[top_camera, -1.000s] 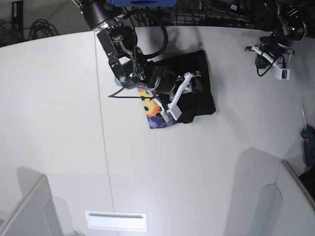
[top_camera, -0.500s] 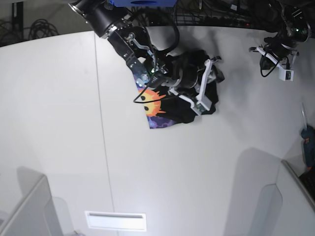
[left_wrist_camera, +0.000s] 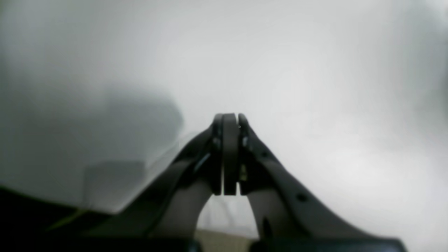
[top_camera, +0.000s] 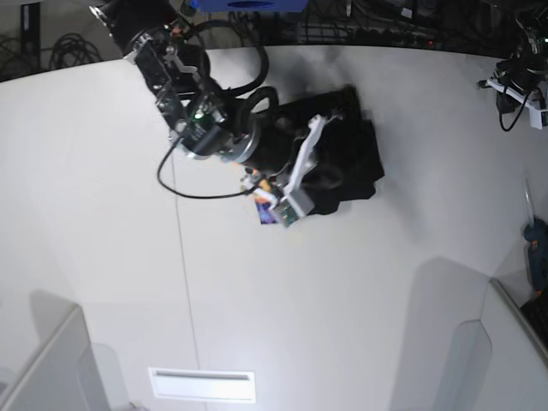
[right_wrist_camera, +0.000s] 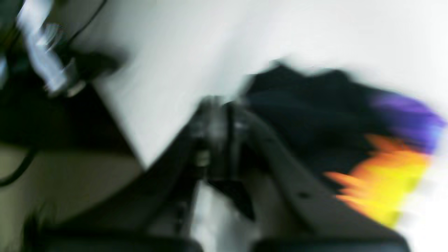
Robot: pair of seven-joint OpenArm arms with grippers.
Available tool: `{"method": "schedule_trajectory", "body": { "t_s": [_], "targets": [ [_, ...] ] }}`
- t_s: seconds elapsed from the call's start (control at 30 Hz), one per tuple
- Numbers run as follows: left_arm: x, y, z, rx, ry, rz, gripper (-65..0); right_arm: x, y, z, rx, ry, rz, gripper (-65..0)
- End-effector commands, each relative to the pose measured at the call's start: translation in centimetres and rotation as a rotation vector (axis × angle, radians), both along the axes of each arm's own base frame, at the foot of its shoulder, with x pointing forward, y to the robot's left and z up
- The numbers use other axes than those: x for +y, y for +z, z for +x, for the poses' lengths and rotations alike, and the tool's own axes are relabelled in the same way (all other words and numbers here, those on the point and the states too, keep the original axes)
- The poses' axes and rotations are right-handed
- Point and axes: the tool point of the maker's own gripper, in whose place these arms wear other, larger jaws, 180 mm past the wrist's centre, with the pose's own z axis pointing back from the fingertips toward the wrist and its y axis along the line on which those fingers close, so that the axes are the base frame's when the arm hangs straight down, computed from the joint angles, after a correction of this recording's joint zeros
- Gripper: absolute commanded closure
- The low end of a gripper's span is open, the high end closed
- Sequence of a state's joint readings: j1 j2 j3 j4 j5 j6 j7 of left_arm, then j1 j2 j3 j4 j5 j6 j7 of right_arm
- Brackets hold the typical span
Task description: Fold the T-shirt properly
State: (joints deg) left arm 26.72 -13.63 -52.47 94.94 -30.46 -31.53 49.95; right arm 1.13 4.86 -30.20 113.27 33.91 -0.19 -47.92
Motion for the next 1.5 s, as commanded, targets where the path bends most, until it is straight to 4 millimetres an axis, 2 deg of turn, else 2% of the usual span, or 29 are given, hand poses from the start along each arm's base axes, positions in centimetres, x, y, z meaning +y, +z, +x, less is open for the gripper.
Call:
{"method": "schedule_trajectory", "body": {
  "t_s": [0.0, 0.1, 0.17, 0.33, 0.43, 0.6, 0.73, 0.97, 1.1, 1.3, 1.4, 1.47],
  "targets": [
    [0.4, 0.8, 0.3, -0.024, -0.008, 0.013, 0.0, -1.0, 0.9, 1.1, -0.033, -0.033, 0.018, 0.0],
    [0.3, 0.4, 0.1, -0.019, -0.001, 0.004, 0.0, -3.9, -1.1, 3.0, 0.0, -0.115, -0.03, 0.0],
    [0.2, 0.4, 0.1, -0.019, -0.001, 0.001, 0.0, -4.8, -2.8, 3.6, 0.038, -0.142, -0.058, 0.0],
    [0.0, 0.6, 0.4, -0.025, -0.012, 0.004, 0.0, -5.3, -7.2, 3.6, 0.148, -0.151, -0.121, 0.0],
    [0.0, 0.5, 0.4, -0.023, -0.013, 0.003, 0.0, -5.2, -8.6, 3.3, 0.184, -0.149, -0.133, 0.0],
    [0.0, 0.4, 0.3, -0.021, -0.009, 0.001, 0.0, -3.2, -9.1, 2.3, 0.183, -0.096, -0.133, 0.0],
    [0.1, 0.4, 0.2, -0.02, -0.007, 0.001, 0.0, -0.8, -9.2, 1.8, 0.202, -0.054, -0.116, 0.0],
    [0.2, 0.5, 0.2, -0.021, -0.003, 0.004, 0.0, 2.1, -7.3, 2.4, 0.188, -0.033, -0.055, 0.0],
    [0.3, 0.4, 0.2, -0.021, -0.003, 0.003, 0.0, 4.6, -6.6, 1.3, 0.162, 0.047, -0.06, 0.0],
    [0.3, 0.5, 0.4, -0.028, -0.003, 0.003, 0.0, 9.6, -6.4, -1.2, 0.167, 0.178, -0.067, 0.0],
    [0.3, 0.5, 0.5, -0.028, -0.002, 0.003, 0.0, 11.8, -5.2, -2.9, 0.122, 0.268, -0.07, 0.0],
    [0.4, 0.6, 0.5, -0.029, -0.002, 0.005, 0.0, 12.8, -3.6, -3.9, 0.069, 0.323, -0.06, 0.0]
  ]
}}
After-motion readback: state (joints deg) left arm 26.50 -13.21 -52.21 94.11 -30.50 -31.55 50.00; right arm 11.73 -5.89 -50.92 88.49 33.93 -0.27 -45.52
